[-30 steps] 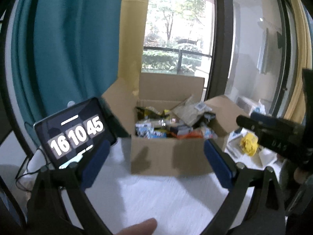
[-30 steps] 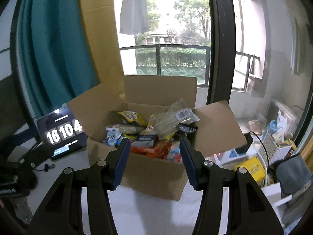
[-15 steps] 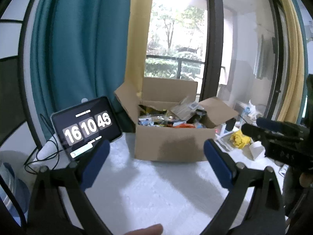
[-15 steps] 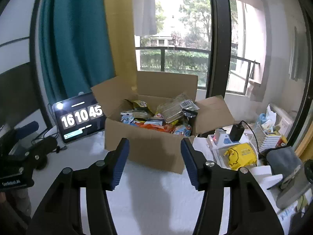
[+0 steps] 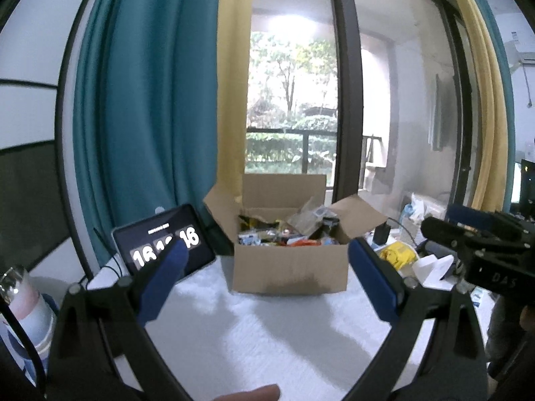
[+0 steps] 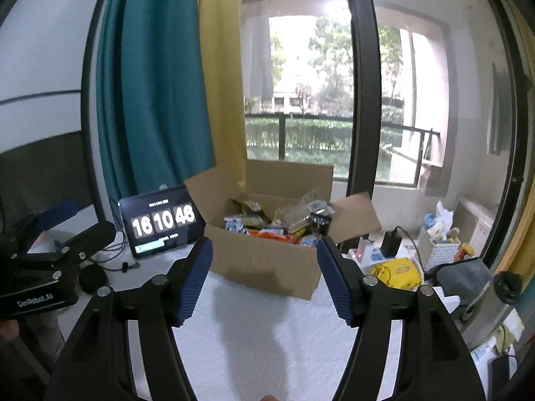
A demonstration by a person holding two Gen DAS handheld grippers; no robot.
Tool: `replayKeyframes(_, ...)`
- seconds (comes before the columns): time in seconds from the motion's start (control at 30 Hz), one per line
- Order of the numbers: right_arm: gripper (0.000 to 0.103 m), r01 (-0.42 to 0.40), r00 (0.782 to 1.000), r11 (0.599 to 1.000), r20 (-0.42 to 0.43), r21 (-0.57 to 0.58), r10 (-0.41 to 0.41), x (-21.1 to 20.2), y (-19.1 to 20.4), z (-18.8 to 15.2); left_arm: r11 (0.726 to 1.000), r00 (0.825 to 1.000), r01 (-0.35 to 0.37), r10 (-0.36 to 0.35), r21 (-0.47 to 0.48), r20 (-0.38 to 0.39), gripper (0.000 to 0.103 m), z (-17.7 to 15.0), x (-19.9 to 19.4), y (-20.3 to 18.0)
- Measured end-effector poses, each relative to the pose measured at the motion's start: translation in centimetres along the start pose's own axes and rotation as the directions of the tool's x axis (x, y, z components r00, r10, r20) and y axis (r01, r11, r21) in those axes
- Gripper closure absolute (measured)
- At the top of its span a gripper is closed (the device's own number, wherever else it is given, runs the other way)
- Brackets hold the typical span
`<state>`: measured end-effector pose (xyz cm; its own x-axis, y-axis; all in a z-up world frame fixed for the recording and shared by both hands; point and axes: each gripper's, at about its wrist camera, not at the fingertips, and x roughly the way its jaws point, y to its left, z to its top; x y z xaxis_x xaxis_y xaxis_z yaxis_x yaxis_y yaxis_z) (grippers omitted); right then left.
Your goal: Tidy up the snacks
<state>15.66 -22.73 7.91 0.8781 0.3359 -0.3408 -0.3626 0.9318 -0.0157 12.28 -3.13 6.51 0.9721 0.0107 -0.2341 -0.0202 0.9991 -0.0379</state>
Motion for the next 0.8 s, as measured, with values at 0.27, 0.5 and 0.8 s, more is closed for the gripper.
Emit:
replayKeyframes(0.27, 0.021, 0.004, 0.995, 1.0, 0.096, -0.009, -0.003, -4.8, 0.3, 1.3, 1.0, 0.997, 0.017, -0.018, 0.008, 0.074, 0.005, 1.8, -3.9, -1.3)
replayKeyframes(0.5, 0.017, 0.027, 0.986, 0.999, 0.168, -0.026, -0.023, -8.7, 0.7, 2.5, 0.999, 0.99, 0.035, -0.036, 0.008, 0.136, 0.005, 3.3, -6.8, -2.2)
replayKeyframes(0.8, 0.016, 0.047, 0.981, 0.999, 0.186, 0.002, -0.047, -11.6, 0.4, 2.3, 0.997, 0.988, 0.064, -0.069, 0.04, 0.135, 0.005, 3.2, -8.7, -3.6)
